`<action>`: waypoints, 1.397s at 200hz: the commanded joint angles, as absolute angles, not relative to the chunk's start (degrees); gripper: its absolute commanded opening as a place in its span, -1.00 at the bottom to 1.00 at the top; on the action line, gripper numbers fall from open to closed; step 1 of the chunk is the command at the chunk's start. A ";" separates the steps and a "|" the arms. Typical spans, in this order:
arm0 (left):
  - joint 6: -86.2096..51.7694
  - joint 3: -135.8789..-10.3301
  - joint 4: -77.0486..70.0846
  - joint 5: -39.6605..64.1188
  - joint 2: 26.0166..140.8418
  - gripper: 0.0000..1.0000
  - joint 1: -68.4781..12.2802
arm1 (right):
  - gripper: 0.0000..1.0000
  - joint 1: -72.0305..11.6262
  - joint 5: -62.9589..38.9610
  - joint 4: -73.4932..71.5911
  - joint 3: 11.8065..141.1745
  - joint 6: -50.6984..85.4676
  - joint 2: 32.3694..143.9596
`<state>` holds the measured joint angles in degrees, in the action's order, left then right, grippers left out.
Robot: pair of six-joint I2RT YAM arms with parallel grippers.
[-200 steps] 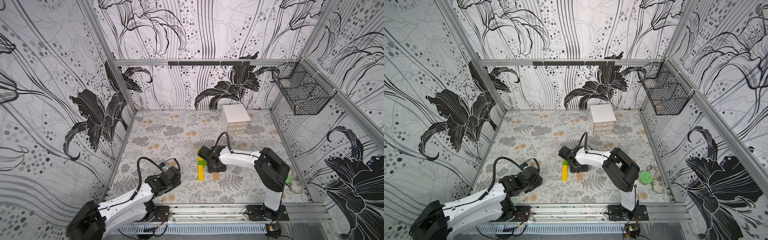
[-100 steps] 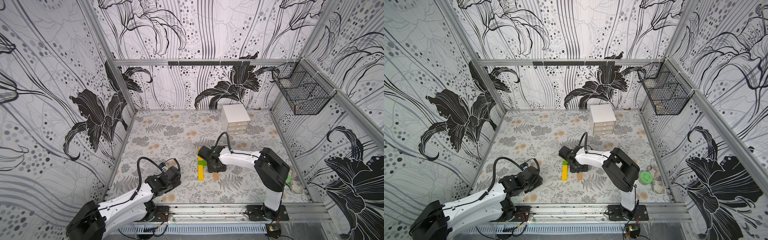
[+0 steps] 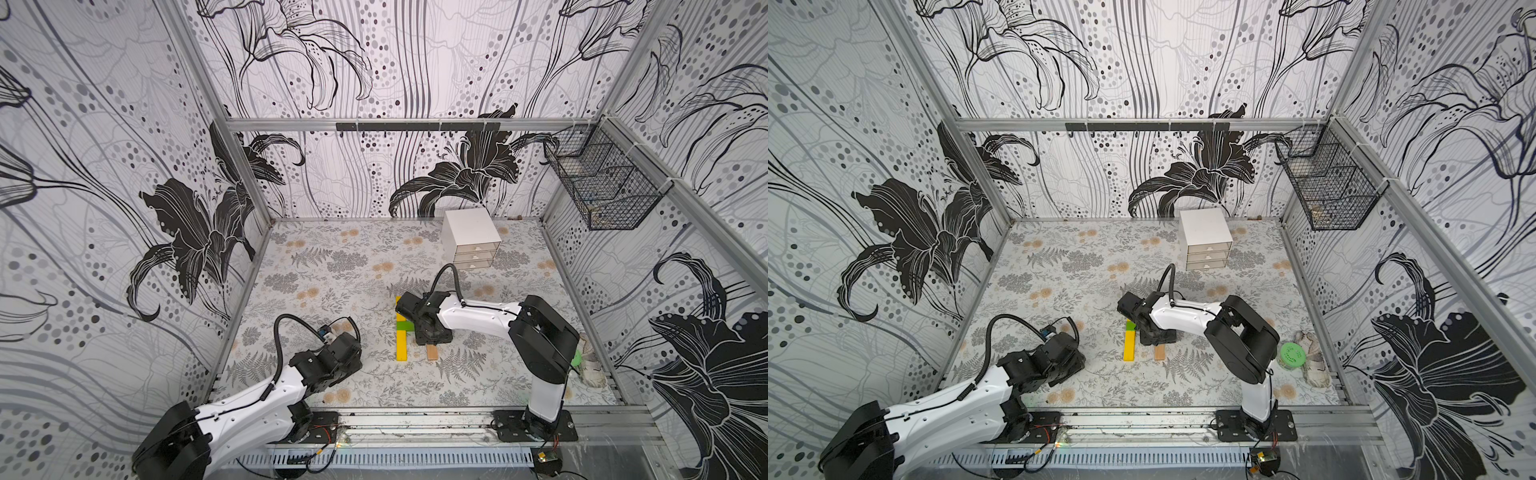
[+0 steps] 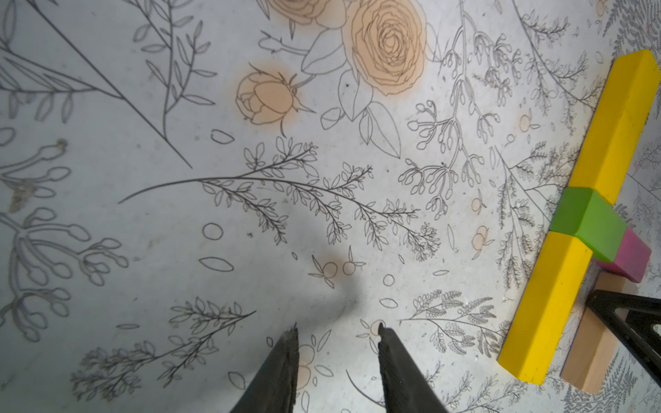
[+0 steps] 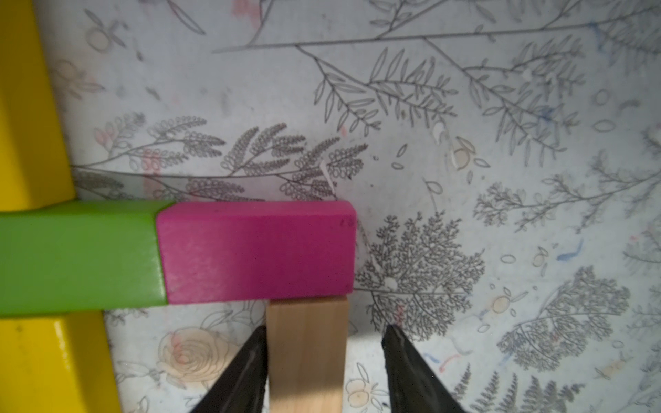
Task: Assemble the letter h with building blocks
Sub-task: Adjust the building block at the center of the board.
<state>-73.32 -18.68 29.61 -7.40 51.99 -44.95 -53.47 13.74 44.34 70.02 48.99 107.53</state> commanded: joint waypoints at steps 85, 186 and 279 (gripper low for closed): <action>-72.87 -17.75 30.66 -6.90 51.85 -0.19 -44.74 | 0.30 -54.35 14.80 47.00 74.91 44.66 102.94; -70.20 -21.56 29.41 -7.25 56.07 -0.19 -44.76 | 0.49 -62.52 19.21 50.70 59.72 52.88 84.33; -70.62 -21.88 30.01 -7.38 55.65 -0.20 -44.81 | 0.54 -65.92 15.41 45.30 51.91 57.13 88.67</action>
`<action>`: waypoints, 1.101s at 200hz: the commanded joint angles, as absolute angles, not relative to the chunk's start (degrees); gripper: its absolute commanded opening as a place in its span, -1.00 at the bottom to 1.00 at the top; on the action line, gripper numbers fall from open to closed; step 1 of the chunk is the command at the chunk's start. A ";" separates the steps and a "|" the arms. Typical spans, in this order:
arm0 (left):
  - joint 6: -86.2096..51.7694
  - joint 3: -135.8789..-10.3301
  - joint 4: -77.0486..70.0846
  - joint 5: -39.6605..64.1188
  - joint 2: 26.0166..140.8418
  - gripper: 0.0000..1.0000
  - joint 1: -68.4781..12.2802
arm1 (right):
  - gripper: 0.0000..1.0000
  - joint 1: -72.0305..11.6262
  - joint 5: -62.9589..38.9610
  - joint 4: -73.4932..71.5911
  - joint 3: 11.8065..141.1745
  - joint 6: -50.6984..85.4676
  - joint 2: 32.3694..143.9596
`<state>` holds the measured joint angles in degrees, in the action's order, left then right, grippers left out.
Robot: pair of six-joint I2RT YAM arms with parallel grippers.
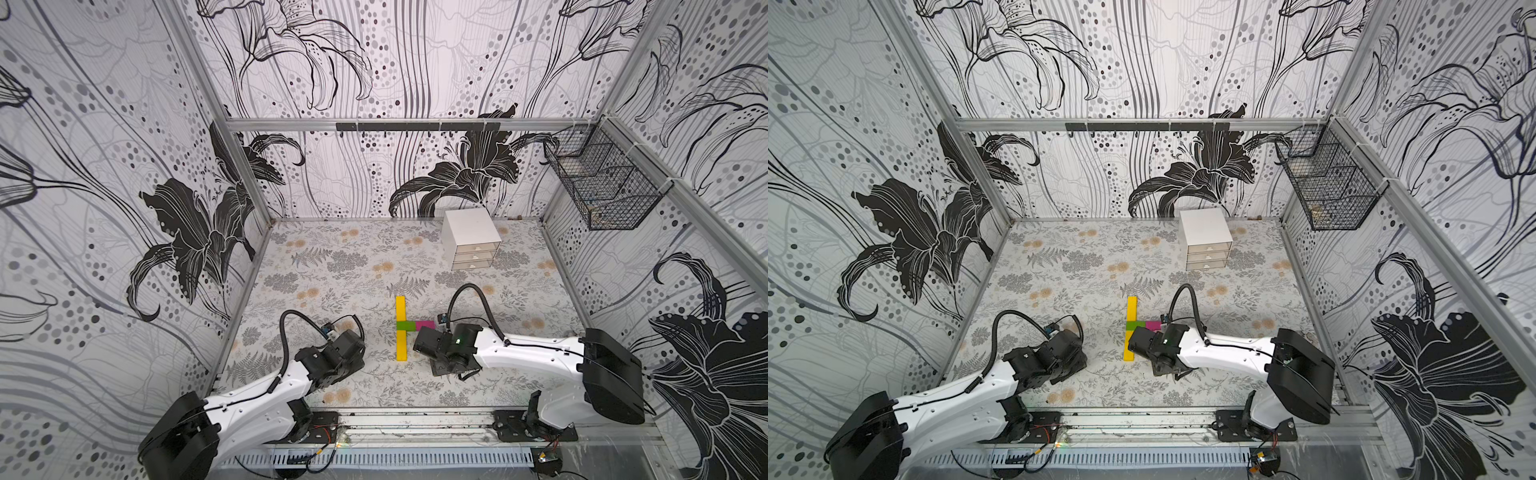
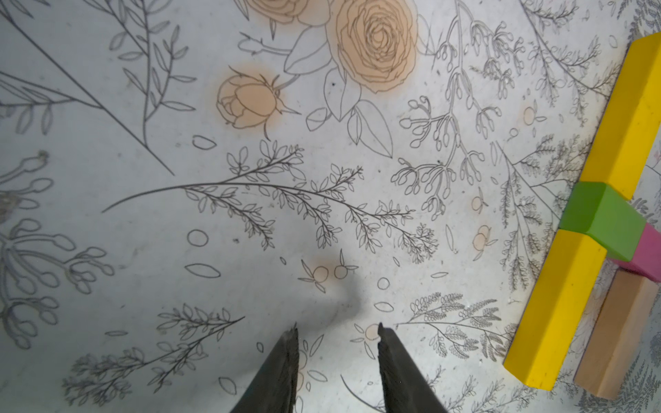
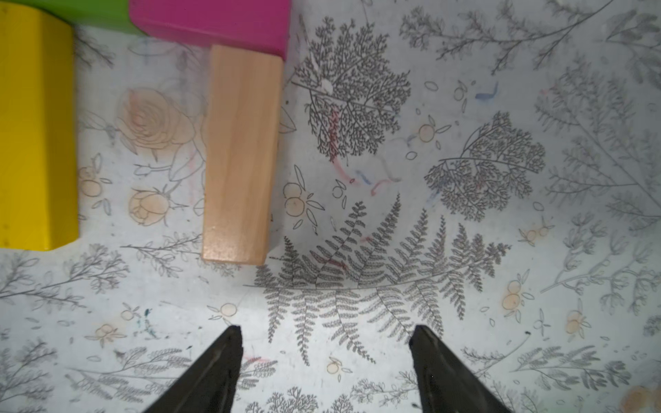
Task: Assemble the letter h with building blocks
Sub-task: Adjust the building block at the center of the board.
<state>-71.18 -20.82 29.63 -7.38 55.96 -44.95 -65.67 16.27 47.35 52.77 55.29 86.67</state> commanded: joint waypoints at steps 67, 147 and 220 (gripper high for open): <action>-70.64 -21.36 30.17 -7.21 55.41 -0.20 -44.79 | 0.55 -65.66 15.97 44.68 52.99 57.92 93.04; -71.01 -20.31 30.61 -7.25 53.88 -0.19 -44.82 | 0.52 -64.01 16.08 44.82 53.79 57.48 95.37; -71.19 -20.19 30.58 -7.12 53.88 -0.20 -44.82 | 0.49 -62.76 16.44 44.91 54.34 57.22 95.37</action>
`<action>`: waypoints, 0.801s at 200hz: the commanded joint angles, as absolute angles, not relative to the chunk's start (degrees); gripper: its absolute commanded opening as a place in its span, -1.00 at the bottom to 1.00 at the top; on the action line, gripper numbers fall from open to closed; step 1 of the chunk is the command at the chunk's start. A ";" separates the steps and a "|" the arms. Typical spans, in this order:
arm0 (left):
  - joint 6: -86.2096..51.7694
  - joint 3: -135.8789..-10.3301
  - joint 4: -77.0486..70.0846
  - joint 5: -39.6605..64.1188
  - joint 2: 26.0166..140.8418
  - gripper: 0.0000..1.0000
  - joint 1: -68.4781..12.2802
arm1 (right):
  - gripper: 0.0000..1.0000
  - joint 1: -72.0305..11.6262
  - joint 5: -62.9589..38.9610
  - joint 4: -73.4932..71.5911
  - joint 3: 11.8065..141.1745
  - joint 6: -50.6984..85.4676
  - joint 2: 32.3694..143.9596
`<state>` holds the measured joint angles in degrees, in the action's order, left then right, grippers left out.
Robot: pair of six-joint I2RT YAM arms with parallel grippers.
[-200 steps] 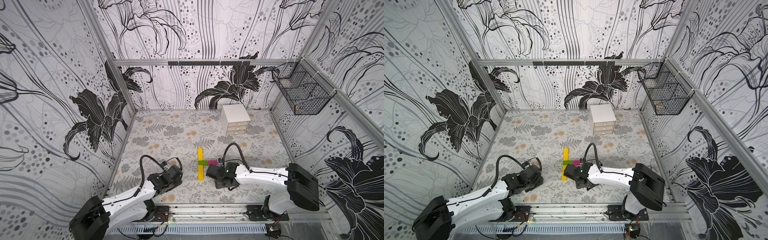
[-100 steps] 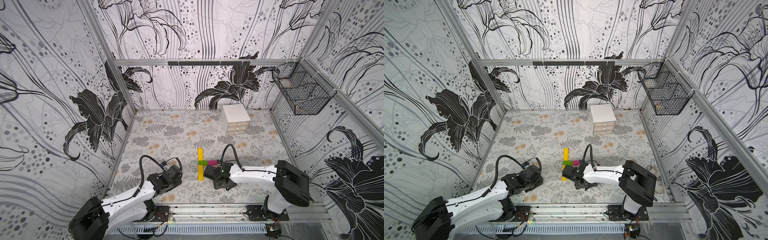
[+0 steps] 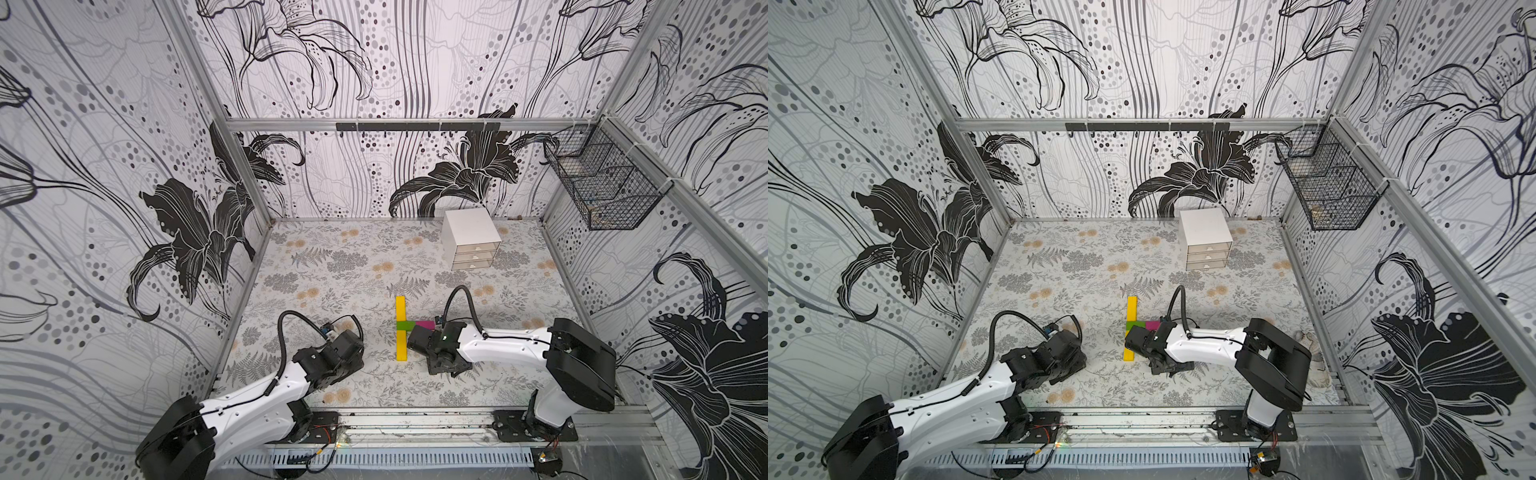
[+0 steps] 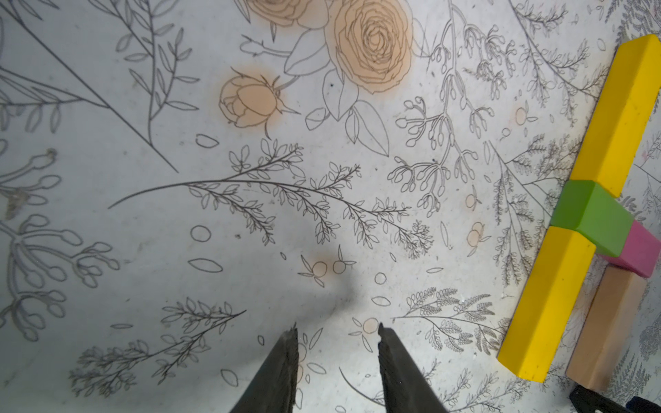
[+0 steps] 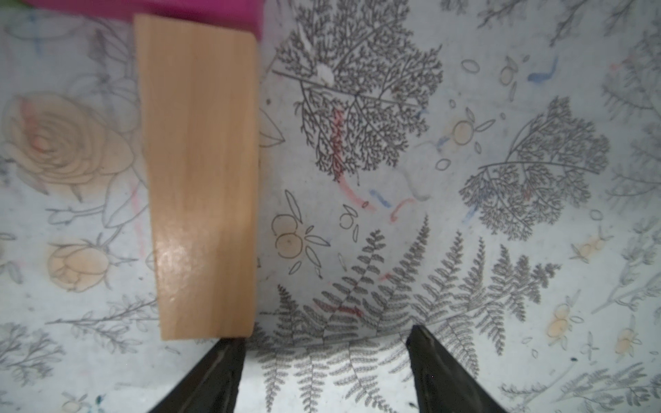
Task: Assemble the letter h with building blocks
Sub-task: Adjust the building block at the center of the board.
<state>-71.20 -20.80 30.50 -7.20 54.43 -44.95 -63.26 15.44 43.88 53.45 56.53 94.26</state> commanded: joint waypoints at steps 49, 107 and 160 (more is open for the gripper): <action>-71.37 -19.86 30.24 -7.03 54.01 -0.19 -44.79 | 0.49 -62.44 16.87 45.16 54.53 57.13 95.36; -71.37 -19.95 30.53 -6.94 53.71 -0.20 -44.77 | 0.47 -62.32 16.87 45.58 54.69 57.15 96.52; -70.89 -20.21 29.87 -6.76 54.76 -0.20 -44.76 | 0.47 -63.44 18.59 51.69 54.91 57.35 87.13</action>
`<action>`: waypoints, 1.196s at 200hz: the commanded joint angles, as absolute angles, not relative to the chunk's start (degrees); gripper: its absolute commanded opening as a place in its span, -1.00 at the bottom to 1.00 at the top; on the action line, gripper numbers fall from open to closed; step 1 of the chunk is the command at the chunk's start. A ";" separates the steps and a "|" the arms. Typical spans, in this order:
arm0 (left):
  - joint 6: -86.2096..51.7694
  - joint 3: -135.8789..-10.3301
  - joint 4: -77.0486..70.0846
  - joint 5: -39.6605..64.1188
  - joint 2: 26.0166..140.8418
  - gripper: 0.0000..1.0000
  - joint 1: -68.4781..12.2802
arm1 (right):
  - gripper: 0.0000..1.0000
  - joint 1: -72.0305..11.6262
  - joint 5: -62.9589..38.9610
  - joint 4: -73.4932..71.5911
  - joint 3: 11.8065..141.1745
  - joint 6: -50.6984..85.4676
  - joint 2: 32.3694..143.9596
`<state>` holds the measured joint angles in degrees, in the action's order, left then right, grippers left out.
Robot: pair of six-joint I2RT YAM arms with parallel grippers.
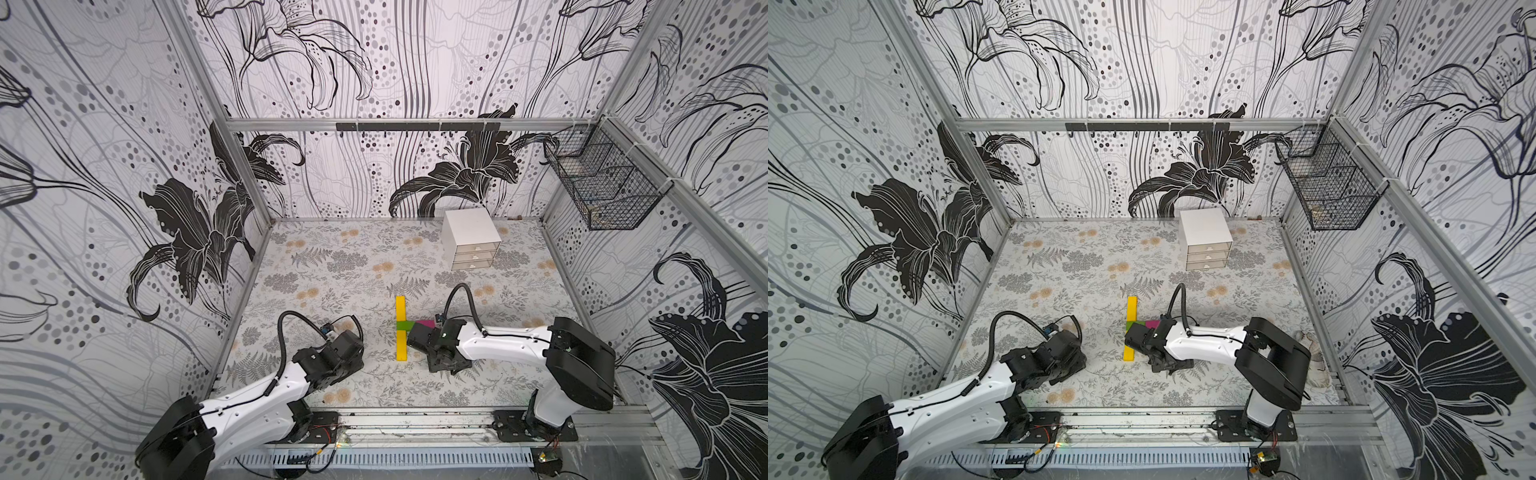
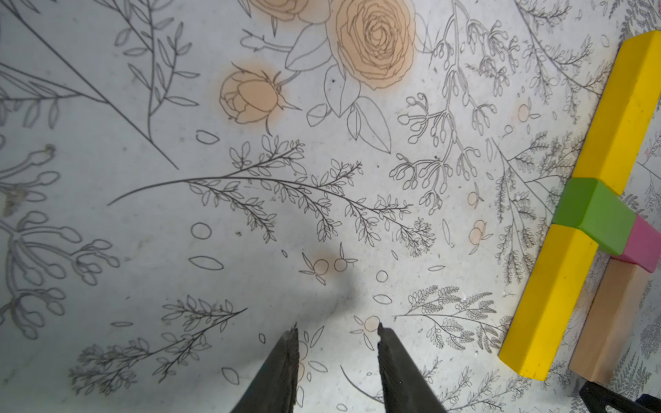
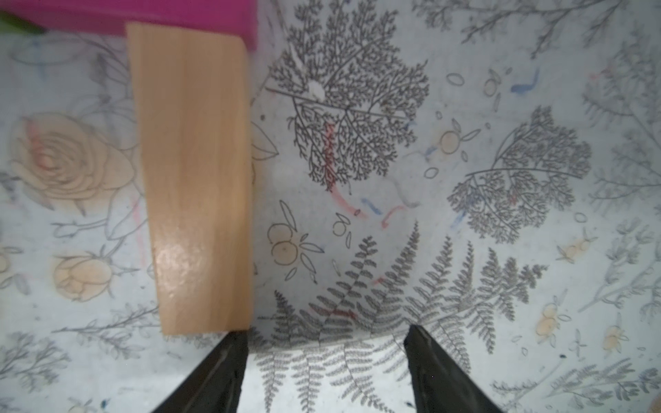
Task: Assemble the letter h with building blocks
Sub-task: Adjust the building block at the center of the board.
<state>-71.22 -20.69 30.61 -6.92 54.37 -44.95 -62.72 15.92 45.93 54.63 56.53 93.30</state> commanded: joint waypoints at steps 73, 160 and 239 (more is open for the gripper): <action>-69.34 -23.27 29.80 -7.56 55.88 -0.20 -44.77 | 0.47 -51.81 15.25 48.85 59.17 48.05 78.76; -70.14 -22.06 29.95 -7.08 55.16 -0.20 -44.71 | 0.47 -43.10 13.58 42.86 76.32 39.75 106.42; -70.05 -21.62 29.65 -7.12 55.04 -0.19 -44.70 | 0.44 -42.28 12.74 41.18 76.30 39.37 111.63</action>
